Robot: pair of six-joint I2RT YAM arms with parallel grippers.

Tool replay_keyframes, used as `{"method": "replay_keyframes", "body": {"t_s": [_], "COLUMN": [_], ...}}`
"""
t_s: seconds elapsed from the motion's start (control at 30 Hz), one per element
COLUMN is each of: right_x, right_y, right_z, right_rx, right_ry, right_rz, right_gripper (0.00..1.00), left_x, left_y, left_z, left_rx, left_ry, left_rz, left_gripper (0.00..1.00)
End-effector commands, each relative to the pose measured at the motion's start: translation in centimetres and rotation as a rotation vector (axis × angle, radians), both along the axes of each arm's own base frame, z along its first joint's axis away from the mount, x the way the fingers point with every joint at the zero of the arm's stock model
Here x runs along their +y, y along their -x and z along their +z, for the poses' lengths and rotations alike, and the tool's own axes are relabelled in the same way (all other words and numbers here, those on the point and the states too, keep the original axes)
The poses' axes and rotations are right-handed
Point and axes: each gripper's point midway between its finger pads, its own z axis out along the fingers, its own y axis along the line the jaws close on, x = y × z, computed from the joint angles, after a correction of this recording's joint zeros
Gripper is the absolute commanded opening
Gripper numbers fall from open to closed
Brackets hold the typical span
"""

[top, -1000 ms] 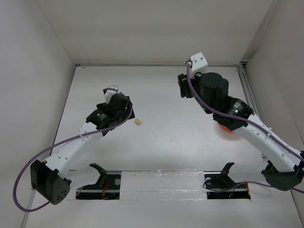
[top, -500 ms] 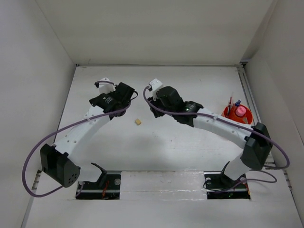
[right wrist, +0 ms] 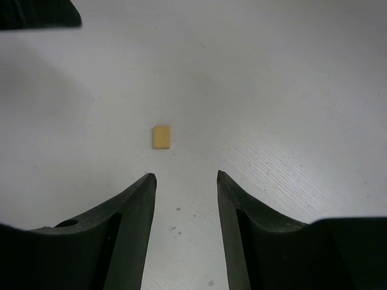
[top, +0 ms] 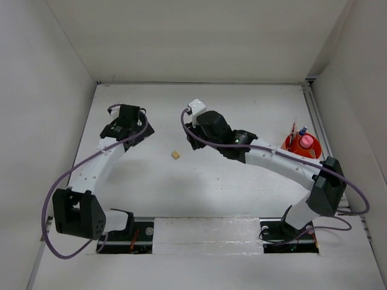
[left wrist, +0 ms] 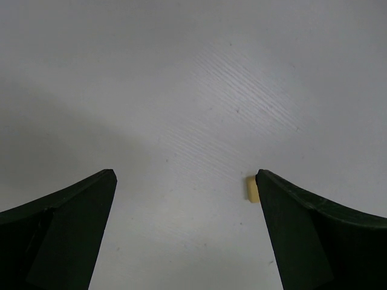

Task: Sort the stationery into containers
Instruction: Pick up the stationery from the center of the board.

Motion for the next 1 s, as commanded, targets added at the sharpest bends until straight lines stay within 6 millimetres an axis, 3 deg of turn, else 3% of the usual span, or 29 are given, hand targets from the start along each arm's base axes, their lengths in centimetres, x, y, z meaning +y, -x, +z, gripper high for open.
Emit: {"method": "replay_keyframes", "body": {"t_s": [0.0, 0.13, 0.23, 0.37, 0.53, 0.97], "right_x": [-0.5, -1.6, -2.6, -3.3, -3.9, -4.0], "right_y": [-0.4, 0.2, 0.9, 1.8, 2.9, 3.6], "right_z": [5.5, 7.4, 7.6, 6.7, 4.5, 3.5], "right_rx": [-0.104, -0.137, -0.141, -0.128, -0.092, -0.085], "right_ry": [-0.114, -0.124, -0.116, -0.098, -0.072, -0.084], "right_rz": [-0.045, -0.036, -0.032, -0.01, 0.02, 0.045], "right_gripper": [0.51, 0.53, 0.53, 0.53, 0.53, 0.53], "left_x": [-4.5, -9.1, -10.3, -12.4, -13.3, -14.1], "left_y": [-0.9, -1.1, -1.7, -2.3, -2.3, -1.8], "left_z": [-1.3, -3.7, -5.6, -9.5, -11.0, -12.5], "left_rx": [-0.019, 0.042, 0.076, 0.187, 0.218, 0.277], "left_ry": [0.15, 0.169, 0.155, 0.142, 0.157, 0.094], "left_rz": [-0.147, -0.227, -0.238, -0.276, -0.298, -0.243], "left_gripper": [1.0, 1.0, 1.0, 1.0, 0.99, 0.83]}}
